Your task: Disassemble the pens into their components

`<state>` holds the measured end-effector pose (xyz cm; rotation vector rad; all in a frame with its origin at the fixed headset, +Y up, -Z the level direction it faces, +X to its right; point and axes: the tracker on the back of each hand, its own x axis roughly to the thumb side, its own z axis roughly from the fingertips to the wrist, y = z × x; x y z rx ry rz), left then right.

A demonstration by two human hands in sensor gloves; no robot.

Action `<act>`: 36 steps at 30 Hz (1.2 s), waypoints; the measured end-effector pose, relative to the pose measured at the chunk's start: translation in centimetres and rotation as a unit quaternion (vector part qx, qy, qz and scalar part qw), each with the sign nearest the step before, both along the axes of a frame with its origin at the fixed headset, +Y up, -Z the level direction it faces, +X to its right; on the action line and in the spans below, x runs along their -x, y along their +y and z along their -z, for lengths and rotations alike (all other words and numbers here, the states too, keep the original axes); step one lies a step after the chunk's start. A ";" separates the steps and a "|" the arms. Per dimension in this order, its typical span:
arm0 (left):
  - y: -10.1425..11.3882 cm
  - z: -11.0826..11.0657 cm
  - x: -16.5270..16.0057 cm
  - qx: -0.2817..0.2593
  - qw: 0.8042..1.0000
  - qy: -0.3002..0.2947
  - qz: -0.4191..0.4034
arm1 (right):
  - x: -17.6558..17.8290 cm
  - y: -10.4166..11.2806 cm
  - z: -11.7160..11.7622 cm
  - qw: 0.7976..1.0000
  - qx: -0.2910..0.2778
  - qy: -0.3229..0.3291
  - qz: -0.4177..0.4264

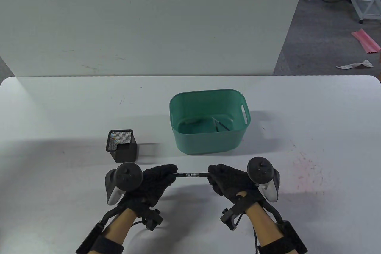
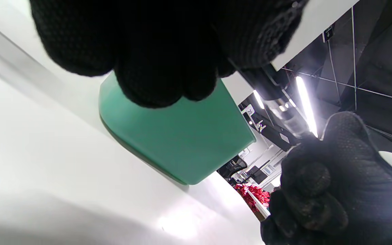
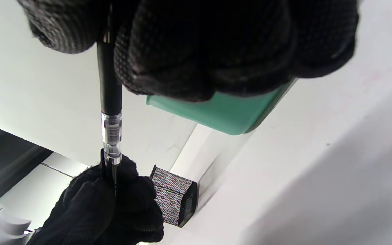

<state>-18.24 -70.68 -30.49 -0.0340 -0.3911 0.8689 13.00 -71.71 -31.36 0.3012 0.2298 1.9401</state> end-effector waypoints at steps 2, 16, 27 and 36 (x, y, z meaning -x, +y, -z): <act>-0.1 0.0 0.0 0.004 1.000 -0.003 -0.006 | 0.1 0.2 -0.1 1.000 -0.005 -0.018 -0.013; -0.8 0.4 0.2 0.066 0.997 -0.018 -0.046 | 0.5 -0.3 -0.2 0.997 -0.007 -0.065 0.052; -0.8 1.0 1.0 0.079 0.995 -0.013 -0.051 | 0.3 -0.3 -0.2 1.000 -0.019 -0.015 0.019; -1.3 1.0 1.3 0.087 0.994 -0.011 -0.058 | 0.1 -0.3 -0.3 0.999 -0.022 -0.024 0.023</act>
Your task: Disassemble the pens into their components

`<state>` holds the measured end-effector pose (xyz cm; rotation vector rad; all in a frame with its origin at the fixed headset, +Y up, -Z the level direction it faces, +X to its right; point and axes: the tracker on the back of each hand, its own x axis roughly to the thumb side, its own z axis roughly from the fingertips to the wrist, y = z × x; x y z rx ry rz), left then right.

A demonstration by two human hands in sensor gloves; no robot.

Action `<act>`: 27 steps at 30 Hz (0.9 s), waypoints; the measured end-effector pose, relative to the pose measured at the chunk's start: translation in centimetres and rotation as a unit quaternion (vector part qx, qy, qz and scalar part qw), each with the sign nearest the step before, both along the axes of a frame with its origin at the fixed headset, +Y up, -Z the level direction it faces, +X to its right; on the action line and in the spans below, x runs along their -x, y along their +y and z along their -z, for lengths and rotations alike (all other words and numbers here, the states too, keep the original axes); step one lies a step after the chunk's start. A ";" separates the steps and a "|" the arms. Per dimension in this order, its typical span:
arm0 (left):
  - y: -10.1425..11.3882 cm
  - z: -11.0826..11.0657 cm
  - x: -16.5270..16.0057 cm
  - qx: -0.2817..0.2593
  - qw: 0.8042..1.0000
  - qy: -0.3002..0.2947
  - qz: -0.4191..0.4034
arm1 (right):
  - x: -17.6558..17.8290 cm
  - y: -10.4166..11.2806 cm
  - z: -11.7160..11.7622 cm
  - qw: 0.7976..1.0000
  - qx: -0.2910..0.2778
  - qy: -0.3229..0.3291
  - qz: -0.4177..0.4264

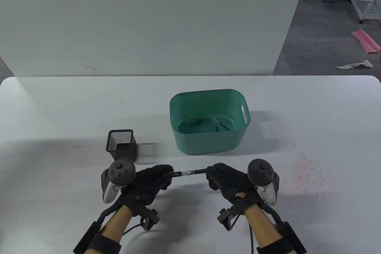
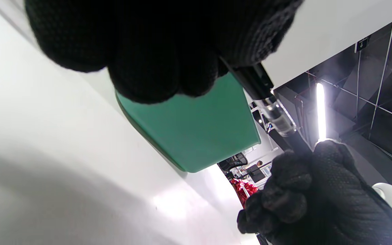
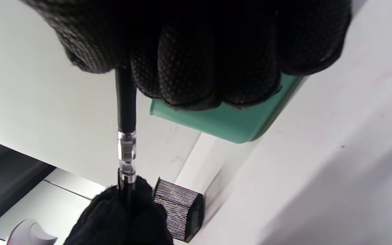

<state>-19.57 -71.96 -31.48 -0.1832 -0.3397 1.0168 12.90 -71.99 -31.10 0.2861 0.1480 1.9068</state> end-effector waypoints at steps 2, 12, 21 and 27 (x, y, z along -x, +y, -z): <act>0.0 0.0 0.1 0.001 1.000 0.003 -0.003 | -0.1 0.0 0.0 1.000 0.005 0.011 0.002; -0.1 -0.1 -0.2 -0.006 1.000 0.002 0.017 | -0.6 -0.5 0.2 0.999 0.047 0.005 -0.010; -0.3 -0.1 0.0 0.006 1.000 0.003 0.008 | -0.4 -0.2 0.4 0.998 0.038 0.046 -0.020; -0.3 -0.2 -0.2 0.007 1.000 0.002 0.008 | -0.6 -0.6 0.4 0.998 0.047 0.029 -0.023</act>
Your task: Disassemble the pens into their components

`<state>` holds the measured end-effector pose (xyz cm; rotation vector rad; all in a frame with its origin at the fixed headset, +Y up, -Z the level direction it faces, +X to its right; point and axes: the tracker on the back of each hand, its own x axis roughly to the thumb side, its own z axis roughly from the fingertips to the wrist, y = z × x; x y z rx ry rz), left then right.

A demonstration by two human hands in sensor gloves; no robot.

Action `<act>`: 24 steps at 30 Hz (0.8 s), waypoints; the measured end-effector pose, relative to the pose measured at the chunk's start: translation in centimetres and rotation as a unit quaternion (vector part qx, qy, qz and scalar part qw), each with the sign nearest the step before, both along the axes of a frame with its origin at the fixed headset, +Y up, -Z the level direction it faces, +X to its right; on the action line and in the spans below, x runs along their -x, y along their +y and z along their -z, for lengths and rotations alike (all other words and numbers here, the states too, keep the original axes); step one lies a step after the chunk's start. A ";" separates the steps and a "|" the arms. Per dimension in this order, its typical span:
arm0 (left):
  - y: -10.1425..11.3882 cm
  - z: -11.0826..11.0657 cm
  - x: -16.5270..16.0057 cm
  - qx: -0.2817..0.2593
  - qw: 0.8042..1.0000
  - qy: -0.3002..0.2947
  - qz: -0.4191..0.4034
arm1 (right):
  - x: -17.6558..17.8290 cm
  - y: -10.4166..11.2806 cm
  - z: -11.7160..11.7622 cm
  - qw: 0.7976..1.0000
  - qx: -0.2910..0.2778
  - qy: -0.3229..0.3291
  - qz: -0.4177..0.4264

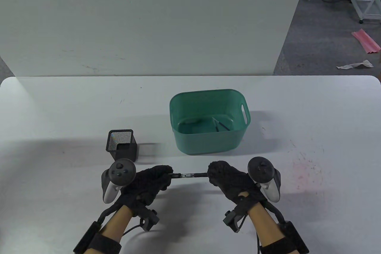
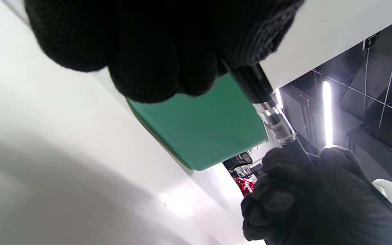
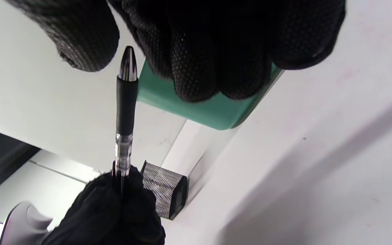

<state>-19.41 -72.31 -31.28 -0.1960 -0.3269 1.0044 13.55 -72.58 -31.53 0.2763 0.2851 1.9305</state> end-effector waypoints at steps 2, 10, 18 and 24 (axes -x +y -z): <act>0.0 -0.1 -0.1 -0.001 1.000 -0.003 0.002 | 0.1 -0.1 0.1 1.000 0.018 0.010 0.012; -0.2 -0.1 -0.1 0.004 1.000 0.005 -0.002 | 0.1 0.1 0.1 1.000 -0.016 -0.007 -0.001; -0.3 -0.2 0.1 0.014 1.000 0.009 -0.014 | 0.2 -0.1 0.3 1.000 -0.004 0.011 0.018; -0.3 -0.2 0.2 0.010 1.000 0.014 -0.009 | 0.2 0.0 0.3 0.999 -0.022 0.024 0.003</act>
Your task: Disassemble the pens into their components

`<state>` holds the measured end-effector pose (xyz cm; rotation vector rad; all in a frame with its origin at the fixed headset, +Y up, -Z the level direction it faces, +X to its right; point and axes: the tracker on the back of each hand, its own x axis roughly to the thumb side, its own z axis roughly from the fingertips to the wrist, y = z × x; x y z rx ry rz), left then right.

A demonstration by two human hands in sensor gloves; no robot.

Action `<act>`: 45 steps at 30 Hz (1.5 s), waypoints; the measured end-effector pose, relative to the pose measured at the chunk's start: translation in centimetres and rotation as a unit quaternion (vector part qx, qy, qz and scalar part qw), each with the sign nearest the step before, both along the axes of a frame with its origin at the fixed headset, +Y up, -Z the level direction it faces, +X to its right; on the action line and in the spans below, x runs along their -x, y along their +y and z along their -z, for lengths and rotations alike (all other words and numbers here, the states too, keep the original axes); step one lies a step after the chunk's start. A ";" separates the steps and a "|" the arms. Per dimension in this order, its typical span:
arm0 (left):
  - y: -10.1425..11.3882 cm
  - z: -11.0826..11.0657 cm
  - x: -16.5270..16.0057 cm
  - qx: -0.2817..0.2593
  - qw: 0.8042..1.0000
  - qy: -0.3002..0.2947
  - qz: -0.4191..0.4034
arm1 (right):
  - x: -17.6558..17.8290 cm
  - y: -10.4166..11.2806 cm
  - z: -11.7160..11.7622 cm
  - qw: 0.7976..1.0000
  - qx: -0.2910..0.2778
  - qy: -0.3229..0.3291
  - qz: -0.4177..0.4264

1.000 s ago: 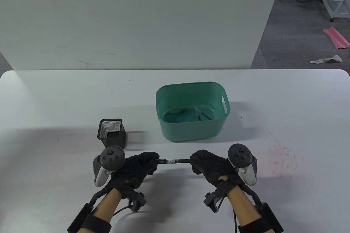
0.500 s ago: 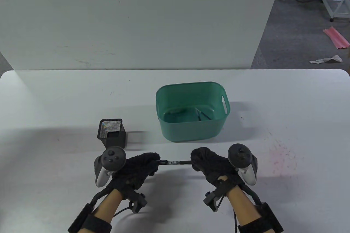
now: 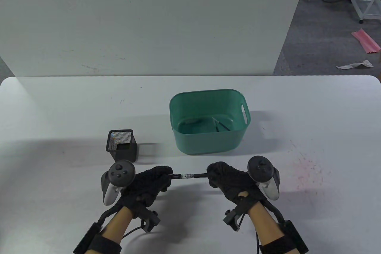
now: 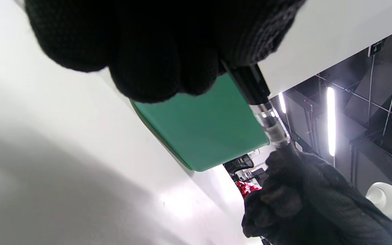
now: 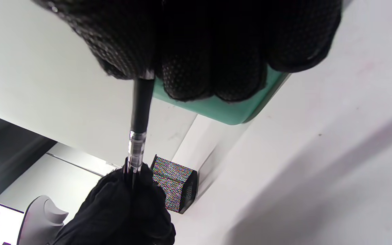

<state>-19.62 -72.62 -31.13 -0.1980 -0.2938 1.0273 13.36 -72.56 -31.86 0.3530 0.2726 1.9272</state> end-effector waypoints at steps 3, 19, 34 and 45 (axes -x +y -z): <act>0.0 0.0 0.0 0.001 1.000 0.000 -0.004 | 0.0 -0.1 -0.2 1.000 0.010 -0.021 -0.002; 0.1 -0.1 -0.1 0.002 1.000 0.002 -0.008 | 0.1 0.1 -0.4 0.999 -0.012 -0.040 -0.025; 0.0 -0.1 0.0 0.006 1.000 0.005 -0.017 | 0.2 0.1 -0.6 0.999 0.010 -0.039 0.003; 0.1 -0.1 0.0 0.003 1.000 0.004 -0.017 | 0.0 0.4 -0.5 1.000 0.007 -0.023 -0.011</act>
